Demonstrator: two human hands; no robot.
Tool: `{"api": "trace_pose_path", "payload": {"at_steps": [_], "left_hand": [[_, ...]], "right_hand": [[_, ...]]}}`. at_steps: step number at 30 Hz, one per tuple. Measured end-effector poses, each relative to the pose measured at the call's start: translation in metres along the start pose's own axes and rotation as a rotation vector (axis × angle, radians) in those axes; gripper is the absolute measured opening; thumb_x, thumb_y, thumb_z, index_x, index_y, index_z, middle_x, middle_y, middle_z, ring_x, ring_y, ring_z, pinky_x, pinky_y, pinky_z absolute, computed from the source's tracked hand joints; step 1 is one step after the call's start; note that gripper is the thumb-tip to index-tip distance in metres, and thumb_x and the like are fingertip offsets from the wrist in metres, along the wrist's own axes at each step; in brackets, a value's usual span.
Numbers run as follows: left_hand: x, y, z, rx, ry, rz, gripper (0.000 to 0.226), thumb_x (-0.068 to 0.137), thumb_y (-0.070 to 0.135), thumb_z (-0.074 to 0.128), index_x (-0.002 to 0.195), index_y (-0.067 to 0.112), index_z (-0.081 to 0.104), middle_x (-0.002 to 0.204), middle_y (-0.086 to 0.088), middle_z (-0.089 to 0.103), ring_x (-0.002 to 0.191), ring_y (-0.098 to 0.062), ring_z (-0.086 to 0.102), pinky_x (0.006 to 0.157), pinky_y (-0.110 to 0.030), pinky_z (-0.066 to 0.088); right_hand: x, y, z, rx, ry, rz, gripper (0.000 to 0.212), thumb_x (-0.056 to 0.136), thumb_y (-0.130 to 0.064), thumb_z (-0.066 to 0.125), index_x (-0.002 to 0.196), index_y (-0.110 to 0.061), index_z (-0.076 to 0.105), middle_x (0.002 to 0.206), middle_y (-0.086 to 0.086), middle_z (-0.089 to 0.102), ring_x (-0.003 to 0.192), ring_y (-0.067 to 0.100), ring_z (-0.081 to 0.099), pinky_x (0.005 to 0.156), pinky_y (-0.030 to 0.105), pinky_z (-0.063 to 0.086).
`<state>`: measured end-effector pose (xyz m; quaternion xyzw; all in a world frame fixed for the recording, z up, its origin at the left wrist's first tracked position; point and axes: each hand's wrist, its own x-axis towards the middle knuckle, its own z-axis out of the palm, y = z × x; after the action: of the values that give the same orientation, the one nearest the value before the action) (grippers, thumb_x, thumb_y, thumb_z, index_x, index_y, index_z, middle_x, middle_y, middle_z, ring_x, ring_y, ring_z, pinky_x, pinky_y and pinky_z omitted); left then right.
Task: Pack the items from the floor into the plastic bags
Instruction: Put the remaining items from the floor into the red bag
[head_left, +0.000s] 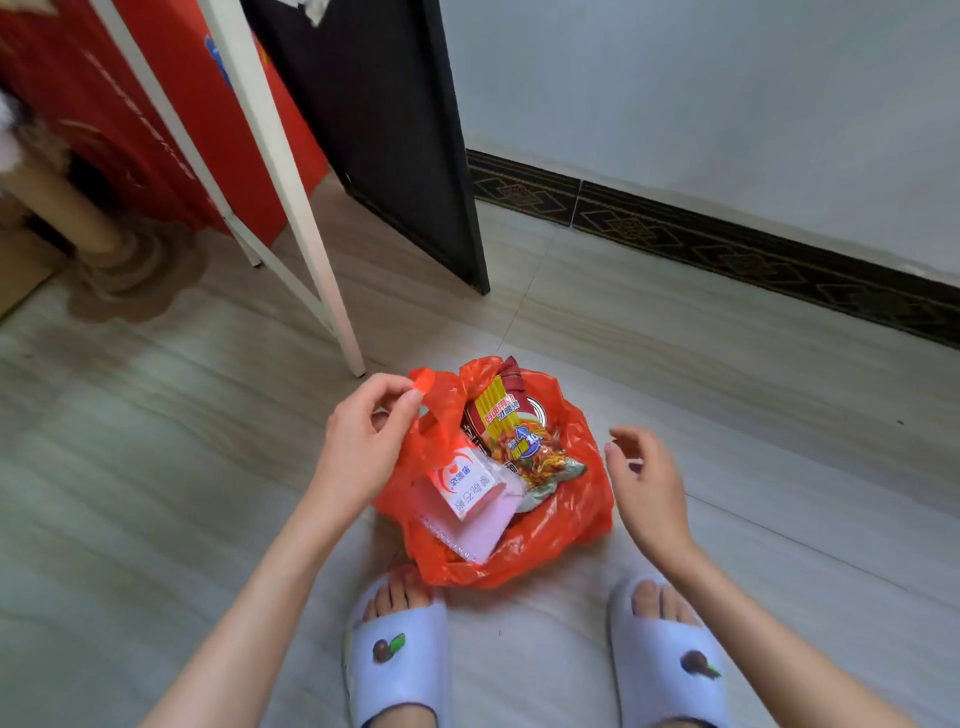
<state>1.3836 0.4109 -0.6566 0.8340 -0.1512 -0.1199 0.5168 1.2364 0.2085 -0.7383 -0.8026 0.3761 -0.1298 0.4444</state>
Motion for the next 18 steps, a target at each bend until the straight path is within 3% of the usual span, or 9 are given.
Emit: {"api": "trace_pose_path", "payload": {"at_steps": [3,5,8,12,15,18], "left_hand": [[-0.001,0.002,0.004,0.021,0.014,-0.008,0.007,0.088,0.014,0.058,0.083,0.013,0.062,0.069,0.007,0.060,0.065,-0.006,0.052,0.070,-0.027,0.043],[-0.002,0.003,0.008,0.031,0.003,-0.017,0.006,0.088,0.014,0.058,0.085,0.012,0.063,0.071,0.008,0.060,0.068,-0.009,0.053,0.072,-0.029,0.043],[-0.006,0.002,0.016,0.035,-0.020,-0.036,0.007,0.088,0.015,0.058,0.084,0.017,0.063,0.072,0.010,0.060,0.067,-0.005,0.053,0.066,-0.022,0.043],[-0.011,-0.001,0.022,0.023,-0.041,-0.074,0.009,0.088,0.014,0.058,0.082,0.018,0.063,0.069,0.010,0.059,0.058,0.005,0.049,0.058,-0.012,0.039],[-0.014,0.000,0.023,0.011,-0.041,-0.087,0.009,0.089,0.013,0.057,0.083,0.017,0.063,0.069,0.008,0.058,0.055,0.005,0.048,0.055,-0.010,0.038],[-0.021,0.001,0.028,0.004,-0.035,-0.108,0.007,0.089,0.010,0.057,0.086,0.011,0.063,0.071,0.006,0.059,0.054,0.008,0.049,0.053,-0.005,0.036]], "right_hand": [[0.004,0.024,-0.016,0.093,-0.193,0.477,0.031,0.095,-0.022,0.046,0.111,0.003,0.056,0.115,0.022,0.059,0.100,0.030,0.055,0.088,0.035,0.041],[0.004,0.026,-0.014,0.298,-0.345,0.640,0.037,0.098,-0.029,0.041,0.102,0.003,0.059,0.105,0.028,0.058,0.091,0.034,0.058,0.080,0.035,0.047],[0.006,0.024,-0.003,0.430,-0.486,0.705,0.027,0.096,-0.036,0.042,0.089,-0.018,0.060,0.078,0.003,0.060,0.065,0.012,0.051,0.055,0.021,0.038],[0.016,0.040,0.004,0.305,-0.447,0.762,0.037,0.090,-0.045,0.050,0.103,-0.012,0.058,0.069,-0.002,0.056,0.061,0.012,0.049,0.056,0.024,0.038],[0.013,0.050,-0.001,0.243,-0.532,0.809,0.036,0.087,-0.053,0.051,0.089,-0.018,0.059,0.077,-0.004,0.056,0.071,0.012,0.052,0.067,0.027,0.041],[0.002,0.042,0.002,0.461,-0.559,0.847,0.019,0.090,-0.032,0.055,0.077,-0.020,0.056,0.061,-0.004,0.058,0.055,0.007,0.057,0.056,0.021,0.044]]}}
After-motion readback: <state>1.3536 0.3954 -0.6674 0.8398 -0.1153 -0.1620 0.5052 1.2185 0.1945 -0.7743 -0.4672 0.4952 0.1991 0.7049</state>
